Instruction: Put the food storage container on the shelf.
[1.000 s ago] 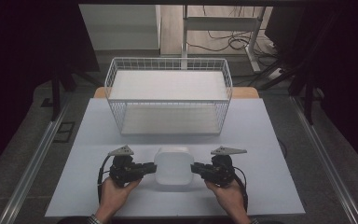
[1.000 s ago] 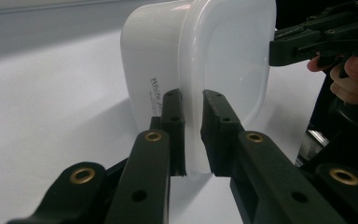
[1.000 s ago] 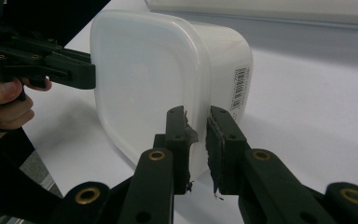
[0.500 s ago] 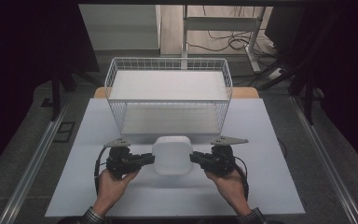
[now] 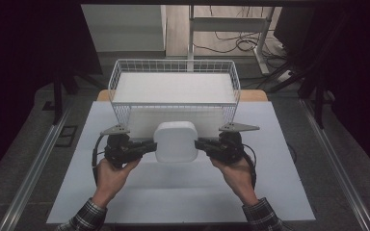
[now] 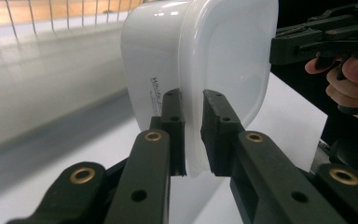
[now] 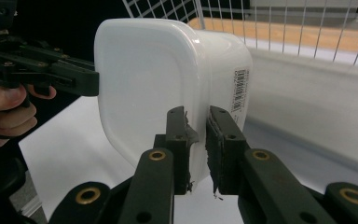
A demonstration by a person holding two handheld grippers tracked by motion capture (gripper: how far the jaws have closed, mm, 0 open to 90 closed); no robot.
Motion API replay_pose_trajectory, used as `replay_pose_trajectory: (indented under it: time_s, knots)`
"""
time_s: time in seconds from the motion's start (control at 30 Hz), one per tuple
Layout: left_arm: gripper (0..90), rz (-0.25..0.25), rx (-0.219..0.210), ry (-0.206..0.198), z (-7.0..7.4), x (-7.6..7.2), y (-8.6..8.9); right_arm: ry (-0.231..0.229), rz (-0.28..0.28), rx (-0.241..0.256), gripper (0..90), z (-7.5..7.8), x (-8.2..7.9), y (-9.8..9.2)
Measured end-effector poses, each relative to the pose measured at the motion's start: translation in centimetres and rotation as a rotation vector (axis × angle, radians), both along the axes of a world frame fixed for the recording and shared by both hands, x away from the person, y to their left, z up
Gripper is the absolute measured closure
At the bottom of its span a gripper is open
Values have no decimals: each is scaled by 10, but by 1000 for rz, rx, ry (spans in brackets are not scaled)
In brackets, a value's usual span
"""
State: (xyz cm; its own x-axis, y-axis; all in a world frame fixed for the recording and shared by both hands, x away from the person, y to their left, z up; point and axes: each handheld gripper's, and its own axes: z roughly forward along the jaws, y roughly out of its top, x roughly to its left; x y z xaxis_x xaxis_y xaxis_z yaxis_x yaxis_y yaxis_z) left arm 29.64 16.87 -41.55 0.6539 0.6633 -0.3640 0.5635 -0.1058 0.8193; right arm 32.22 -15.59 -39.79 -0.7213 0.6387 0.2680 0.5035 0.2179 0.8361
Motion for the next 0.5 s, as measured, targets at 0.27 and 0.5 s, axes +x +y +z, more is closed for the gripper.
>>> replay_pose_trajectory:
  time_s: [0.27,0.5]
  knots:
    - [802,21,-13,-31,26,10,7,-42,-2,6,789,27,13,8]
    - [801,35,-7,-64,55,23,12,-80,-8,23,789,55,25,15]
